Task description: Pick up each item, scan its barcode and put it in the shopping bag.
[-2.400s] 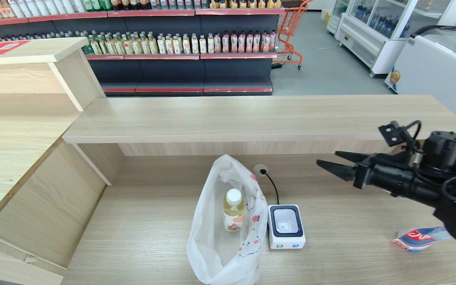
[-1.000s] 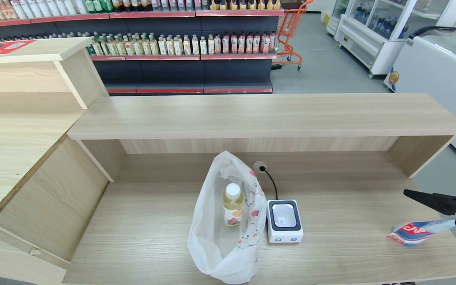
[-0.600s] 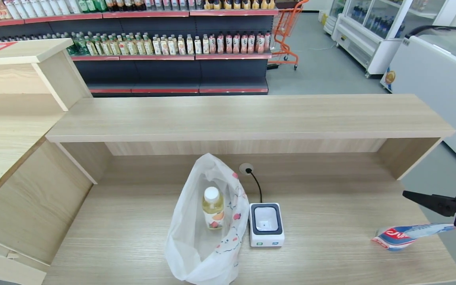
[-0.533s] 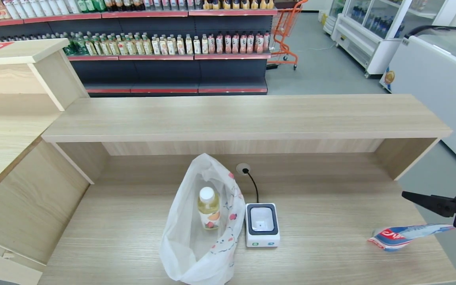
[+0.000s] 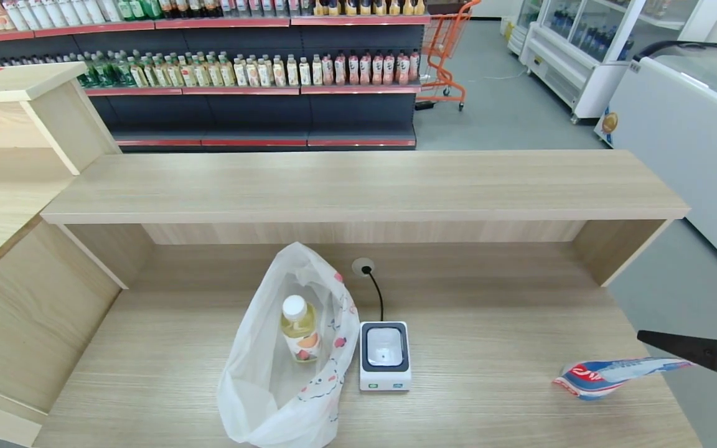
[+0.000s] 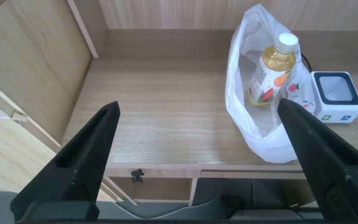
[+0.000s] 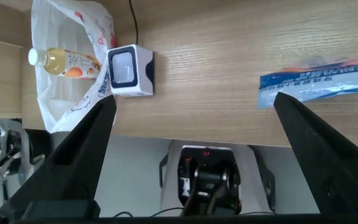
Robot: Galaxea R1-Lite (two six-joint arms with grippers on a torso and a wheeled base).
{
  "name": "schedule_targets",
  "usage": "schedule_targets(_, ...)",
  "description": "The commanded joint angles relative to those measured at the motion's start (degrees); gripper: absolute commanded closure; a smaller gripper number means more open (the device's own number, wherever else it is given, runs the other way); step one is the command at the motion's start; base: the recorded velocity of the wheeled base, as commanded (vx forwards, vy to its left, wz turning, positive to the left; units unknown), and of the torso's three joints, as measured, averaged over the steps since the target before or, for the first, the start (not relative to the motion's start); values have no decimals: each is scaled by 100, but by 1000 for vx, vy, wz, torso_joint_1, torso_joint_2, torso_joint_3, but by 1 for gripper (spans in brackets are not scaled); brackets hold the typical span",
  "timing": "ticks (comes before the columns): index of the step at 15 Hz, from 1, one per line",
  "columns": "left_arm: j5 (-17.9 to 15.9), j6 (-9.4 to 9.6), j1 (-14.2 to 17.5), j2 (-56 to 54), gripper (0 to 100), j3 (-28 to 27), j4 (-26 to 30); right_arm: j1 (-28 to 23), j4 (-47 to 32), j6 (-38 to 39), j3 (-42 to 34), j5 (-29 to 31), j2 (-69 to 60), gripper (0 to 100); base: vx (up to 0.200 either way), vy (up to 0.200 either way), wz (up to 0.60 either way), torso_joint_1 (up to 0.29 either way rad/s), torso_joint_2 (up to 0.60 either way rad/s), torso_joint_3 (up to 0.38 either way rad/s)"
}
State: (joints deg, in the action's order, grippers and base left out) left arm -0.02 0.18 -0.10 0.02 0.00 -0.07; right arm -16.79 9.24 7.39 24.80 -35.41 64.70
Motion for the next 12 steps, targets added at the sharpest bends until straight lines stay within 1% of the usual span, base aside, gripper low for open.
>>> schedule_targets(1,2,-1,1,-2,0,0,-1,26,-1,0,17,26,-89,0,-200,0,0,2,-7,2)
schedule_targets(3,2,-1,1,-2,0,0,-1,44,-1,0,17,579,-27,0,-200,0,0,14,7,2)
schedule_targets(4,2,-1,1,-2,0,0,-1,44,-10,17,-10,738,8,0,-200,0,0,17,7,2)
schedule_targets(7,-6,-1,1,-2,0,0,-1,18,-63,96,43,1063,43,0,0,0,0,0,0,0)
schedule_targets(10,-6,8,1,-2,0,0,-1,9,-89,290,219,1845,131,0,0,-200,0,9,1,1)
schedule_targets(12,-6,8,1,-2,0,0,-1,0,-326,395,219,2065,70,0,0,-200,0,7,2,2)
